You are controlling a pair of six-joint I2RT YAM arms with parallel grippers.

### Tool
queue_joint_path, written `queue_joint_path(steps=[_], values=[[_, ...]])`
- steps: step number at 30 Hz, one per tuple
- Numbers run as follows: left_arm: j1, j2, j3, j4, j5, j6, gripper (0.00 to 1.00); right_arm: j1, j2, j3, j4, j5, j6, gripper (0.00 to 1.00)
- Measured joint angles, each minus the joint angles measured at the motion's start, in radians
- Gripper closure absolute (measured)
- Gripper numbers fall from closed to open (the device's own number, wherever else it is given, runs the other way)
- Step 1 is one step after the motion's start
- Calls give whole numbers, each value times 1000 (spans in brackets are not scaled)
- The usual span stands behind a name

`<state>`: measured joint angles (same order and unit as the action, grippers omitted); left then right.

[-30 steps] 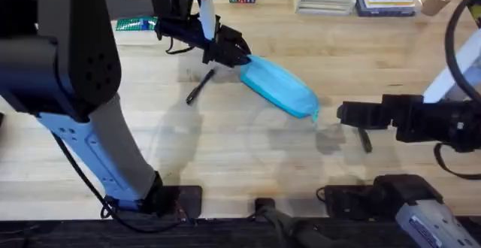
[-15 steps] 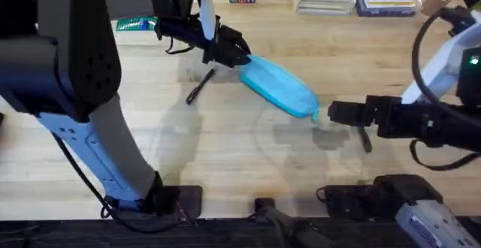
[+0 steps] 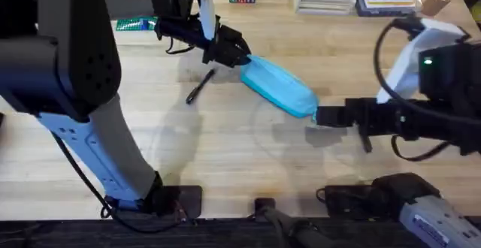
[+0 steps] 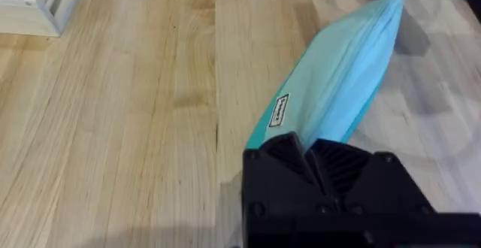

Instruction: Unzip the bag, pick up the pens from the table one at a time and place them inside, then zip the bag closed.

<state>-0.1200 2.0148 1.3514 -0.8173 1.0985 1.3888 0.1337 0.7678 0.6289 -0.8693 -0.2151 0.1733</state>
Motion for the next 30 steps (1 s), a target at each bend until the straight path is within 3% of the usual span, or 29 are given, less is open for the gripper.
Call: queue_joint_path(steps=[8,19,30], values=[[0,0,0,0,0,0,958,85,109,0,68,66,14,5],[0,0,0,0,0,0,959,91,265,0,180,73,14,6],[0,0,0,0,0,0,959,91,319,0,213,73,14,73]])
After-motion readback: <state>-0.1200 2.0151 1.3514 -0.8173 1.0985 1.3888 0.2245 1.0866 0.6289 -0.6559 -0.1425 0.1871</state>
